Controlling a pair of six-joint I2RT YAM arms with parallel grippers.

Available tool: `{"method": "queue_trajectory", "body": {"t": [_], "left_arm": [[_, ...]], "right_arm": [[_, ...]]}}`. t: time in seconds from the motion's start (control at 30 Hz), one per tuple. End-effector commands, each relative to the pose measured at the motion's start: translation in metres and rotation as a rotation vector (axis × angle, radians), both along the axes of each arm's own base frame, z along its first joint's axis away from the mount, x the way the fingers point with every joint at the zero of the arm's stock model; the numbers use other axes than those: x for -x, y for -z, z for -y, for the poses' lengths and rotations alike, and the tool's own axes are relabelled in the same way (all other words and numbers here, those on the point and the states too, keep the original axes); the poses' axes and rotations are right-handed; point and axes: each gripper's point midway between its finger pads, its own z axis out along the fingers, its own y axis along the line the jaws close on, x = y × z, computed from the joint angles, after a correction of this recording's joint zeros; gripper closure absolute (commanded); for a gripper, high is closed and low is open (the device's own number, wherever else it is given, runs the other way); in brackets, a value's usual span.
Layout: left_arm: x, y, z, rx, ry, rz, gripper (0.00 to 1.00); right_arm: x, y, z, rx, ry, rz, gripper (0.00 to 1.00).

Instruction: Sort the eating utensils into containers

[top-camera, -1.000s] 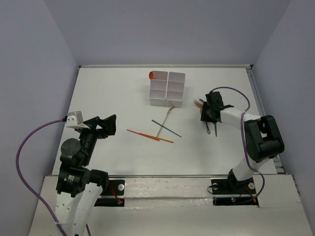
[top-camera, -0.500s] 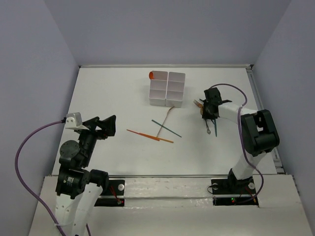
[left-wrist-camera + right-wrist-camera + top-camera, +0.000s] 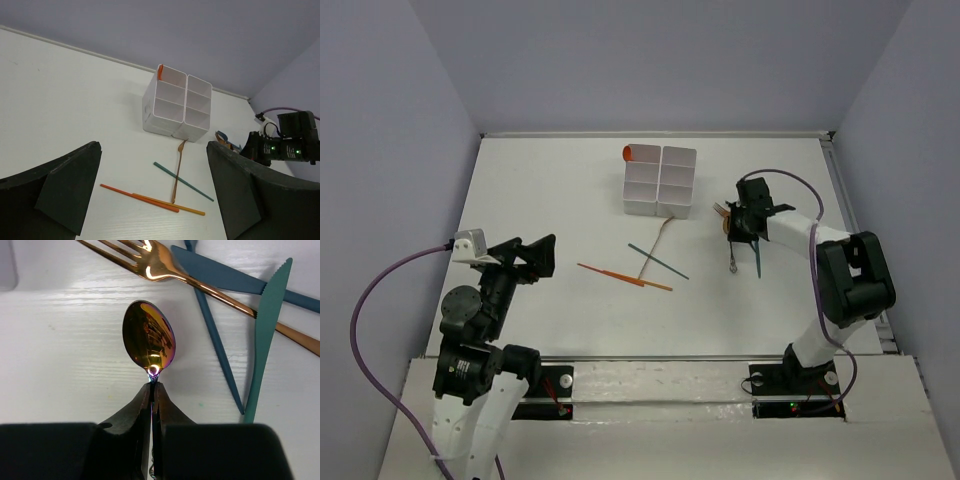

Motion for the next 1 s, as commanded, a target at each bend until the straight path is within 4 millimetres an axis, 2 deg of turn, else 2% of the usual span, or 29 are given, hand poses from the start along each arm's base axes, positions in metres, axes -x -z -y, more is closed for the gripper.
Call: {"method": "queue_trajectory", "body": {"t": [0.0,0.1,0.13,0.17,0.27,0.3,0.33,0.37,0.4,0.43,0.47,0.5,0.57,0.63,0.67,0.77,0.83,0.97], "left_arm": [[0.001,-0.016,0.003,0.006,0.016,0.062,0.01],[0.000,-0.015,0.003,0.005,0.016,0.056,0.01],[0.000,-0.014,0.003,0.002,0.018,0.054,0.01],[0.000,-0.014,0.004,0.004,0.019,0.053,0.01],[-0.002,-0.012,0.006,0.000,0.028,0.045,0.01],[-0.003,-0.011,0.006,-0.002,0.030,0.040,0.01],[-0.003,-0.011,0.006,-0.002,0.030,0.040,0.01],[-0.004,-0.011,0.006,-0.002,0.030,0.037,0.01],[-0.004,-0.011,0.006,-0.003,0.030,0.036,0.01],[-0.005,-0.009,0.007,-0.004,0.030,0.030,0.01],[-0.006,-0.008,0.005,-0.005,0.023,0.025,0.01],[-0.006,-0.008,0.005,-0.005,0.022,0.025,0.01],[-0.008,-0.007,0.004,-0.008,0.016,0.021,0.01],[-0.009,-0.005,0.005,-0.011,0.019,0.014,0.01],[-0.009,-0.006,0.005,-0.013,0.021,0.013,0.01],[-0.011,-0.004,0.004,-0.017,0.018,0.006,0.01],[-0.012,-0.004,0.003,-0.017,0.012,0.003,0.01],[-0.015,-0.001,0.004,-0.022,0.015,-0.010,0.01]], "right_arm": [[-0.006,-0.049,-0.021,-0.056,-0.076,0.137,0.93],[-0.011,-0.084,-0.035,-0.110,-0.117,0.251,0.93],[-0.010,-0.095,-0.050,-0.162,-0.166,0.277,0.93],[-0.013,-0.108,-0.055,-0.187,-0.180,0.321,0.93],[-0.033,-0.148,-0.091,-0.294,-0.257,0.478,0.93],[-0.039,-0.168,-0.107,-0.329,-0.285,0.540,0.93],[-0.045,-0.180,-0.116,-0.346,-0.299,0.586,0.93],[-0.058,-0.205,-0.129,-0.374,-0.318,0.675,0.93],[-0.059,-0.214,-0.136,-0.384,-0.333,0.714,0.93],[-0.065,-0.229,-0.153,-0.399,-0.361,0.765,0.93],[-0.076,-0.261,-0.171,-0.432,-0.399,0.900,0.93],[-0.081,-0.259,-0.173,-0.425,-0.403,0.900,0.93],[-0.090,-0.286,-0.186,-0.453,-0.432,1.022,0.93],[-0.108,-0.296,-0.194,-0.458,-0.433,1.085,0.93],[-0.113,-0.308,-0.196,-0.458,-0.435,1.138,0.93],[-0.137,-0.321,-0.203,-0.449,-0.421,1.216,0.93],[-0.151,-0.322,-0.214,-0.449,-0.418,1.246,0.93],[-0.177,-0.312,-0.222,-0.419,-0.405,1.290,0.93]]}}
